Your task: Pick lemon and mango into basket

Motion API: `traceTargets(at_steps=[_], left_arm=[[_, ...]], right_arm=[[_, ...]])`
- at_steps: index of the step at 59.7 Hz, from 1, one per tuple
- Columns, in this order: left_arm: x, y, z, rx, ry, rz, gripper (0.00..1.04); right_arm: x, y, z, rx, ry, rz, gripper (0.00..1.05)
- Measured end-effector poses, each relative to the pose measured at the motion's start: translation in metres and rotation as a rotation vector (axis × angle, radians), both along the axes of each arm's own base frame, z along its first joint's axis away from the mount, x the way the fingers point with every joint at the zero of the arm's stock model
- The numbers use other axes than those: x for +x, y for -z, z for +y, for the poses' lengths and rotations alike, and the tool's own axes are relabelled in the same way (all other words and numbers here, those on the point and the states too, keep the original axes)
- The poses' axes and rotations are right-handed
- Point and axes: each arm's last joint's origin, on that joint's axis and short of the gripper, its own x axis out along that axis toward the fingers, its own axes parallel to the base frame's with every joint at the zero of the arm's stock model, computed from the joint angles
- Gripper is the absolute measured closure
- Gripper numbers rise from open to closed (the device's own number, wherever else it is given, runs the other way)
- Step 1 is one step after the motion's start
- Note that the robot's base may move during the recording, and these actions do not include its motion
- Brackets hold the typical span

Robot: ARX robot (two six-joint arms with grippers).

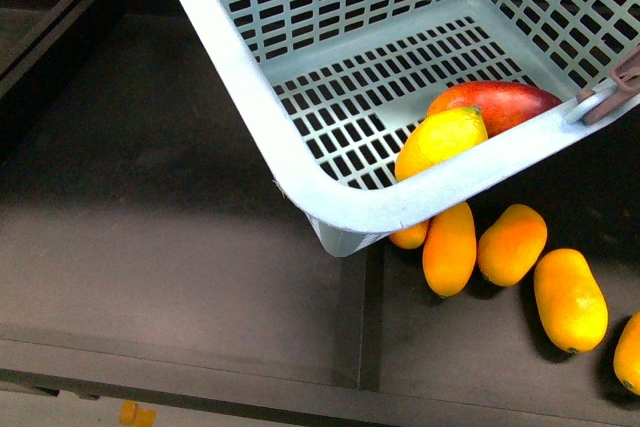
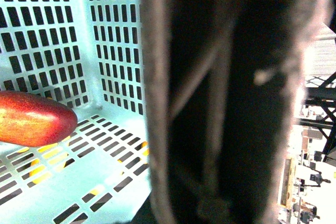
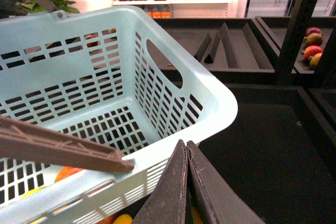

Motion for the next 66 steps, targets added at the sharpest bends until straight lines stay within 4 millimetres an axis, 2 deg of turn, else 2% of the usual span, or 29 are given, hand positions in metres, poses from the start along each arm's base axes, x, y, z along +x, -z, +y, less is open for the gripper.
traceTargets(at_steps=[12,31,66], left_arm=[[0.0,0.0,0.0,0.0,0.0,0.0,1.01],[0.0,0.0,0.0,0.0,0.001,0.0,1.01],[0.0,0.0,0.0,-0.001,0.002,0.001,1.01]], right_arm=[[-0.02,0.01,0.0,0.0,0.0,0.001,1.03],[-0.036,0.02,0.0,0.0,0.0,-0.014,1.03],[-0.055,0.016,0.0,-0.001,0.0,-0.029,1.03]])
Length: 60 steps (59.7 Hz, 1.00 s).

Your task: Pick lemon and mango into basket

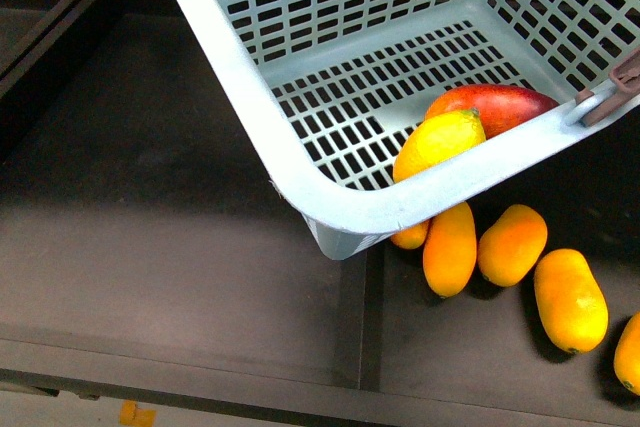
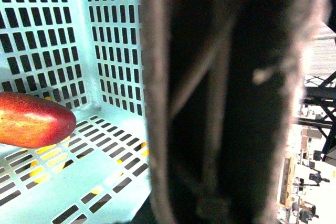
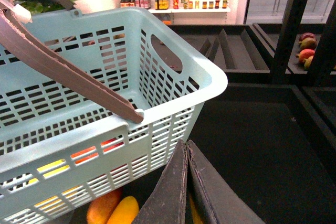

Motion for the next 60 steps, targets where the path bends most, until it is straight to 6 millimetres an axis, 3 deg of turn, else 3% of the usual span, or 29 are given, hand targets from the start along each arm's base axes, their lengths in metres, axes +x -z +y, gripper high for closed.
traceTargets(at_steps=[28,50,60], left_arm=[[0.0,0.0,0.0,0.0,0.0,0.0,1.01],[0.0,0.0,0.0,0.002,-0.002,-0.002,1.01],[0.0,0.0,0.0,0.001,0.0,-0.001,1.01]], right_arm=[[-0.018,0.004,0.0,0.0,-0.002,0.013,1.03],[-0.019,0.003,0.0,0.0,-0.002,0.005,1.03],[-0.019,0.003,0.0,-0.001,-0.002,0.005,0.77]])
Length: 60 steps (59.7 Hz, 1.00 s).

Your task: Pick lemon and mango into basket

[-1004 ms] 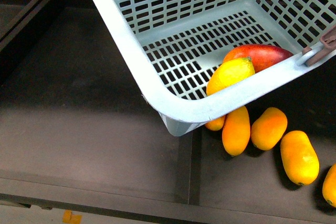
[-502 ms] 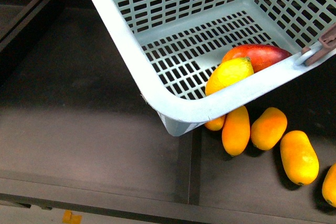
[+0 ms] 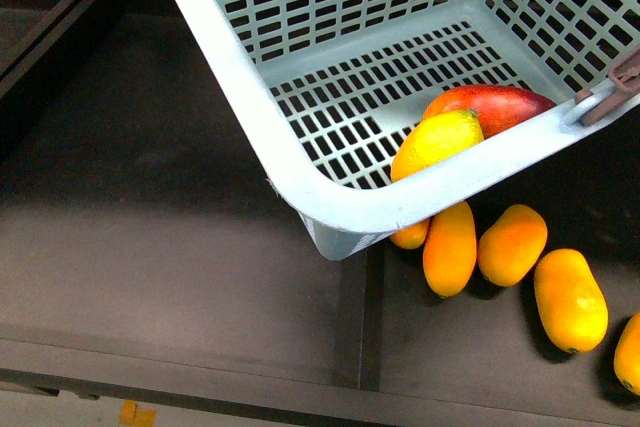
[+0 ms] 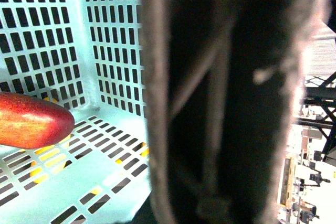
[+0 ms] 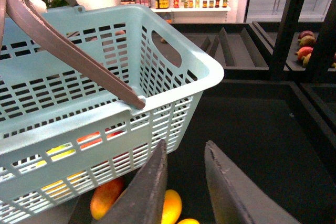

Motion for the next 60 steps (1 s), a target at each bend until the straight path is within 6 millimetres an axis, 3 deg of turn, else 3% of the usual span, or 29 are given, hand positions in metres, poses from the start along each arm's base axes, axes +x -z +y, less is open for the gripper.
traceTargets(at_steps=[6,20,22,53,60], left_arm=[[-0.0001,0.0,-0.0001,0.0,0.001,0.0,1.01],[0.0,0.0,0.0,0.0,0.0,0.0,1.01],[0.0,0.0,0.0,0.0,0.0,0.0,1.01],[0.0,0.0,0.0,0.0,0.0,0.0,1.01],[0.007,0.0042,-0.0074,0.008,-0.525,-0.129,1.01]], right_arm=[[0.0,0.0,0.0,0.0,0.0,0.0,0.61],[0.0,0.0,0.0,0.0,0.0,0.0,0.1],[0.0,0.0,0.0,0.0,0.0,0.0,0.07],[0.0,0.0,0.0,0.0,0.0,0.0,0.09],[0.0,0.0,0.0001,0.0,-0.002,0.0,0.09]])
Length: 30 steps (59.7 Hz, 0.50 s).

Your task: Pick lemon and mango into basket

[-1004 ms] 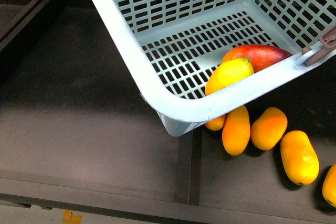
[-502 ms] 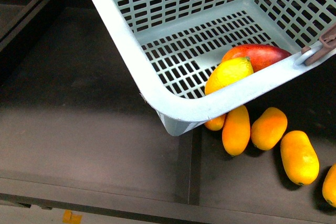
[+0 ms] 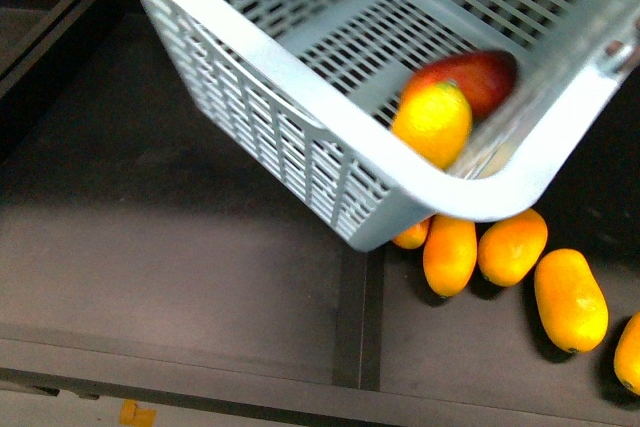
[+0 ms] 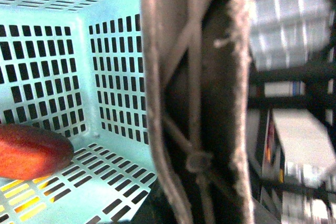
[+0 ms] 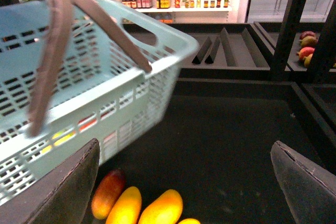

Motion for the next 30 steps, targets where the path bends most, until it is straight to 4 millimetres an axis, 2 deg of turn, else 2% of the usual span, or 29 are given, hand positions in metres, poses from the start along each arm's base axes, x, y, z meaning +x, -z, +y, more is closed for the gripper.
traceTargets(at_steps=[3,6,12,17,30], left_arm=[[0.006,0.003,0.003,0.003,-0.17,-0.049,1.01],[0.02,0.007,0.016,0.005,-0.291,-0.081,1.01],[0.041,0.015,0.041,-0.008,-0.36,-0.087,1.01],[0.058,0.031,0.066,-0.047,-0.415,-0.066,1.01],[0.081,0.077,0.097,-0.124,-0.456,0.04,1.01]], right_arm=[[0.0,0.0,0.0,0.0,0.001,0.0,0.09],[0.0,0.0,0.0,0.0,0.003,0.0,0.09],[0.0,0.0,0.0,0.0,0.004,0.0,0.09],[0.0,0.0,0.0,0.0,0.002,0.0,0.09],[0.0,0.0,0.0,0.0,0.003,0.0,0.09]])
